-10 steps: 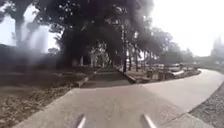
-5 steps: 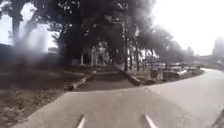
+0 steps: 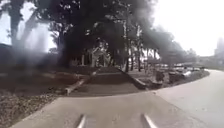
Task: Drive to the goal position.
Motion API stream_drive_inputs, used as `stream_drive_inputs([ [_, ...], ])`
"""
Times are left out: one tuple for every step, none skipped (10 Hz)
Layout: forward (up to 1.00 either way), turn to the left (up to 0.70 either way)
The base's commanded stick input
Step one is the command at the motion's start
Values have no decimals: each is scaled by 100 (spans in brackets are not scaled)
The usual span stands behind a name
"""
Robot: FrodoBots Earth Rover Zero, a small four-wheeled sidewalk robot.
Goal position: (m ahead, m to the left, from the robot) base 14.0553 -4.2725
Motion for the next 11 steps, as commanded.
stream_drive_inputs([
  [85, -3],
  [85, 0],
  [85, 0],
  [85, 0],
  [85, -5],
  [85, -11],
  [85, -16],
  [85, -14],
  [85, -12],
  [85, 0],
  [85, 0],
])
